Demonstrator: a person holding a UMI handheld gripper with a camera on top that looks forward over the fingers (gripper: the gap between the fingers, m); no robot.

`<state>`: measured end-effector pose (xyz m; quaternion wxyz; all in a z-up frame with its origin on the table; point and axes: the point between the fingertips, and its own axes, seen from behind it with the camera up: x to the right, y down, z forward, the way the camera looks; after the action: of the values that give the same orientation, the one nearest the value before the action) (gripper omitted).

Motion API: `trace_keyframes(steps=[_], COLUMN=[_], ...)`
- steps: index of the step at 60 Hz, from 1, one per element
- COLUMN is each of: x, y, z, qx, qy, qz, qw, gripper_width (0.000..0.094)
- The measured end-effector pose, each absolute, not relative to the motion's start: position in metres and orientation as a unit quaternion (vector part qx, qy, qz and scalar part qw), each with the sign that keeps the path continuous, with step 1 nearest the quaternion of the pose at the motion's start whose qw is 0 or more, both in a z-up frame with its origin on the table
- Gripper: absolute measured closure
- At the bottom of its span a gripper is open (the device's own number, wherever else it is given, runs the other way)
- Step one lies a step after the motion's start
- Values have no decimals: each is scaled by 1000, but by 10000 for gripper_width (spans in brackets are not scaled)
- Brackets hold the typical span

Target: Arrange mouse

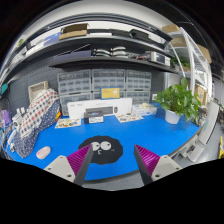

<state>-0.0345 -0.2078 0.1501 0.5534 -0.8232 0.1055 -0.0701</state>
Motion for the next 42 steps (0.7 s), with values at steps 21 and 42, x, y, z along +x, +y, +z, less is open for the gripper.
trace_keyframes(steps=[21,42], x=[-78,-258], y=[-212,-214], z=[122,30], qx=[-839,-882], qy=[80,-6], qz=[-58,25], qw=[536,471], gripper_width=[116,119])
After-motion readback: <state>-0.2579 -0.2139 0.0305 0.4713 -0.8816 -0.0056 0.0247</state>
